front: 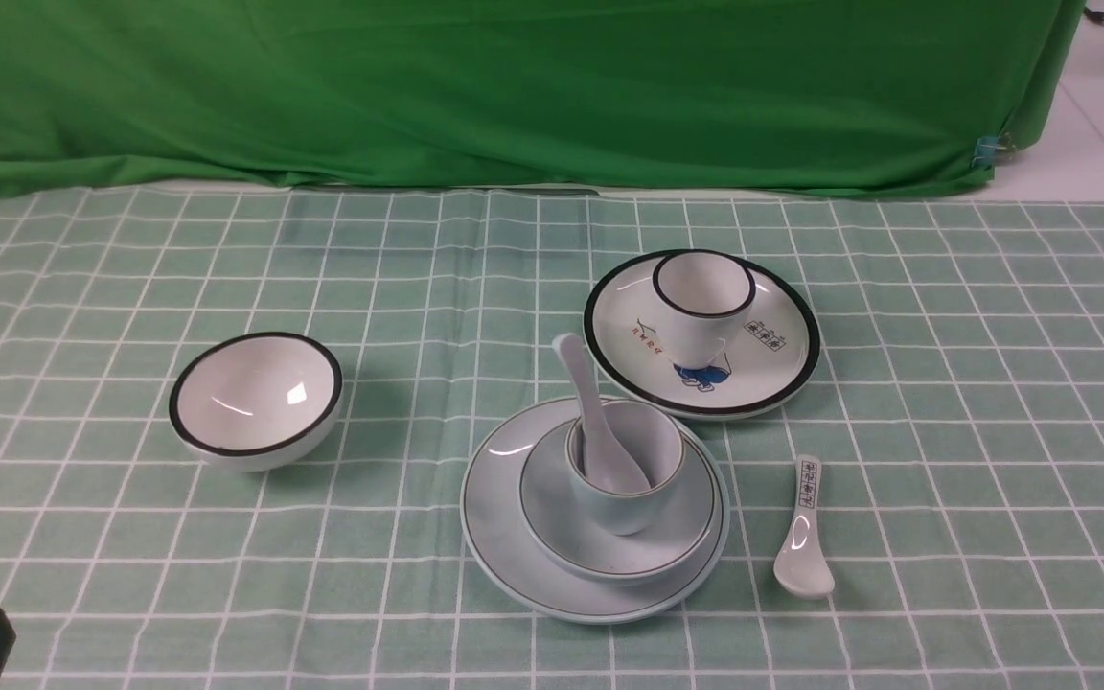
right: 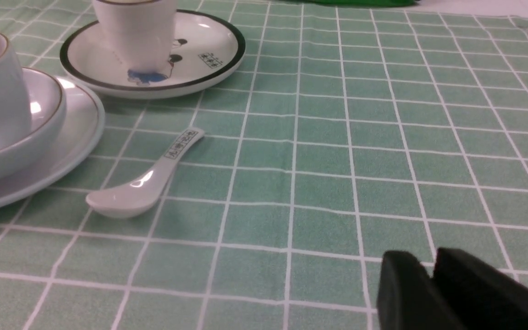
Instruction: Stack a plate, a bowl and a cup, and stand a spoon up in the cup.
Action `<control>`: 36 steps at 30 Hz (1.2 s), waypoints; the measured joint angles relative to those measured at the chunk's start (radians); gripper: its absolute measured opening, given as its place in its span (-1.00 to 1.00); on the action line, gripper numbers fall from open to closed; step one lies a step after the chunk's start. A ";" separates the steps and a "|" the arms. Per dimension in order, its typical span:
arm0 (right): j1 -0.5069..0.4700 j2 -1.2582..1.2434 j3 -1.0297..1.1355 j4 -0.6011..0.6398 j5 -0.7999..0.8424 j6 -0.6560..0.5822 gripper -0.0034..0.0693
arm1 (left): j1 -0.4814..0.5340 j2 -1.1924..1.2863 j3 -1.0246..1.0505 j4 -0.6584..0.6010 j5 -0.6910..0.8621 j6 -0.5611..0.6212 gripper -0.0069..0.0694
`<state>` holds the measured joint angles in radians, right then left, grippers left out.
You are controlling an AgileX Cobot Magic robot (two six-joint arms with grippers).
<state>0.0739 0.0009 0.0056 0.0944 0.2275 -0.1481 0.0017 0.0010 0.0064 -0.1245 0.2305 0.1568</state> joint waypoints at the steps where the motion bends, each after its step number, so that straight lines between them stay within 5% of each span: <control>1: 0.000 0.000 0.000 0.000 0.000 0.000 -0.51 | 0.000 0.000 0.000 0.000 0.000 0.000 -0.79; 36: 0.000 0.000 0.000 0.000 -0.003 0.000 -0.37 | 0.000 0.000 0.000 0.000 0.000 0.013 -0.79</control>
<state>0.0739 0.0009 0.0056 0.0944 0.2248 -0.1481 0.0017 0.0010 0.0064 -0.1245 0.2305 0.1697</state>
